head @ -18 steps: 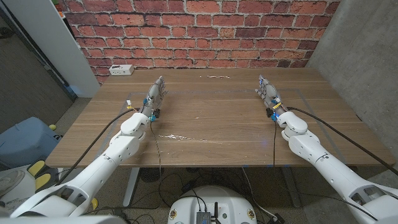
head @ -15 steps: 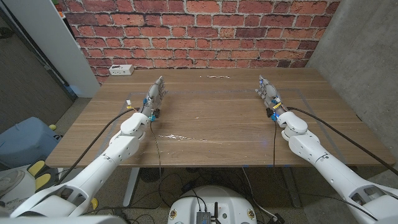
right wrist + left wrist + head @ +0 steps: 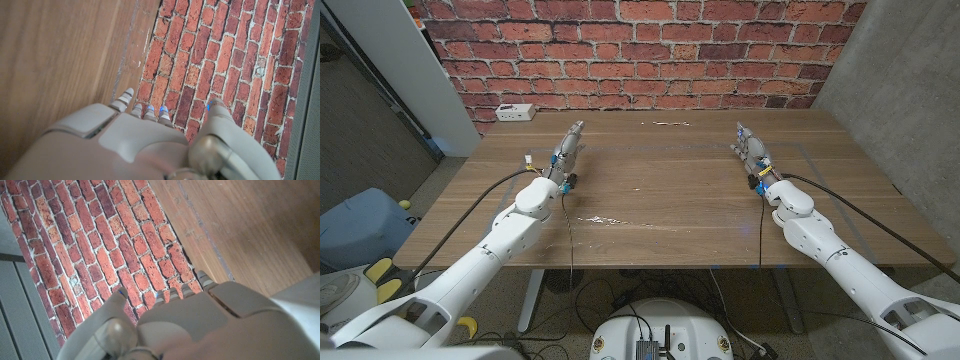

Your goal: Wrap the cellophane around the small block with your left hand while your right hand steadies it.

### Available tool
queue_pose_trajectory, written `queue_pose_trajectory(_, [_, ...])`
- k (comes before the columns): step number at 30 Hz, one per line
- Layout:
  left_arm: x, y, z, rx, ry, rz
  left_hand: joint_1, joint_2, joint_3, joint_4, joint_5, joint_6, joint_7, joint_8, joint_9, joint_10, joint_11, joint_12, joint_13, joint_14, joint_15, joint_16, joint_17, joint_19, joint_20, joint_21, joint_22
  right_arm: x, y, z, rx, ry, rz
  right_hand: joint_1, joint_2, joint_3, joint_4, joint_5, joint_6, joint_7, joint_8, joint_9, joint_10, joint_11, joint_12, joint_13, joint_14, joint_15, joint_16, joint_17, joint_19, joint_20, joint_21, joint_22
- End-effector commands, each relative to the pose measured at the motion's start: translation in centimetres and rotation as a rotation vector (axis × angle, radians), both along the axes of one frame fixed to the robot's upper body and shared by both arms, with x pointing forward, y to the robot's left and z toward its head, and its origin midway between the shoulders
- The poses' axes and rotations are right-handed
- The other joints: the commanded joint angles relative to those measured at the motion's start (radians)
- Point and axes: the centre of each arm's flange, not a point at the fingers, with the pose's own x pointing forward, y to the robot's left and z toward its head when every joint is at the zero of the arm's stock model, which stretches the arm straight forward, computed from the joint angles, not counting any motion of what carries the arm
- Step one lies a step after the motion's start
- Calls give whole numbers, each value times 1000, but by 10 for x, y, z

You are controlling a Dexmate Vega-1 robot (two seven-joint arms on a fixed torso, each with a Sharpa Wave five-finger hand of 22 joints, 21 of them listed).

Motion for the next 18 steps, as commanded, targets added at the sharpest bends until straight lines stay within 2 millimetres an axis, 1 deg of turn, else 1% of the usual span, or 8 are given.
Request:
queue_pose_trajectory(1, [-17, -5, 13, 168, -33, 239, 29, -7, 3, -26, -8, 34, -10, 4, 4, 17, -1, 8, 3, 22, 33, 10, 5, 7, 56, -10, 7, 1, -2, -5, 13, 5, -2, 16, 2, 7, -3, 5, -1, -2, 5, 2, 0, 6, 5, 4, -11, 5, 6, 2, 2, 9, 6, 2])
queue_pose_trajectory(2, [-18, -6, 13, 178, -33, 257, 32, -8, 3, -29, -9, 40, -17, 4, 4, 20, -3, 8, 3, 30, 40, 11, 6, 8, 60, -11, 7, 1, -2, -5, 13, 6, -3, 16, 2, 7, -3, 5, -1, -2, 5, 3, 1, 6, 5, 4, -11, 5, 6, 2, 2, 8, 6, 2])
queue_pose_trajectory(3, [-19, -6, 14, 187, -32, 272, 35, -10, 3, -33, -11, 47, -22, 3, 4, 28, -4, 9, 3, 39, 48, 12, 6, 10, 71, -12, 7, 1, -2, -6, 14, 6, -4, 16, 3, 7, -3, 5, 0, -2, 5, 3, 1, 6, 5, 4, -11, 5, 6, 2, 2, 9, 6, 2])
queue_pose_trajectory(4, [-20, -6, 14, 199, -29, 288, 39, -12, 4, -39, -14, 60, -21, 4, 5, 44, 3, 12, 4, 51, 55, 13, 7, -2, 79, -19, 8, 1, -2, -6, 16, 6, -3, 16, 3, 7, -3, 5, 0, -3, 5, 3, 1, 6, 5, 4, -11, 5, 6, 2, 2, 8, 6, 2])
queue_pose_trajectory(6, [-23, -7, 15, 220, -26, 327, 42, -14, 4, -44, -16, 71, -23, 6, 5, 47, 7, 12, 4, 59, 60, 14, 7, -7, 79, -23, 9, 1, -3, -6, 18, 7, -4, 17, 3, 7, -4, 4, 0, -3, 5, 3, 1, 6, 5, 4, -10, 5, 6, 2, 2, 9, 6, 2])
queue_pose_trajectory(9, [-27, -9, 17, 259, -16, 391, 51, -16, 6, -53, -19, 88, -24, 8, 6, 52, 9, 11, 5, 74, 63, 15, 8, 7, 84, -20, 10, 1, -3, -7, 20, 9, -4, 17, 4, 7, -4, 4, 3, -5, 6, 3, 2, 10, 5, 4, -10, 5, 7, 2, 2, 9, 6, 2])
queue_pose_trajectory(12, [-32, -10, 19, 302, 2, 454, 60, -17, 9, -63, -22, 95, -23, 8, 6, 59, 19, 12, 6, 83, 66, 15, 8, 23, 86, -17, 10, 2, -3, -8, 23, 10, -2, 18, 5, 8, -5, 4, 5, -5, 6, 3, 2, 9, 5, 4, -9, 4, 7, 2, 2, 8, 6, 3])
queue_pose_trajectory(18, [-41, -14, 19, 379, 44, 579, 90, -19, 19, -94, -31, 117, -22, 8, 7, 78, 23, 14, 7, 118, 67, 19, 9, 34, 89, -19, 11, 4, -2, -8, 24, 11, 2, 20, 7, 9, -6, 3, 6, -6, 6, 3, 3, 11, 5, 4, -8, 4, 7, 2, 2, 9, 6, 3])
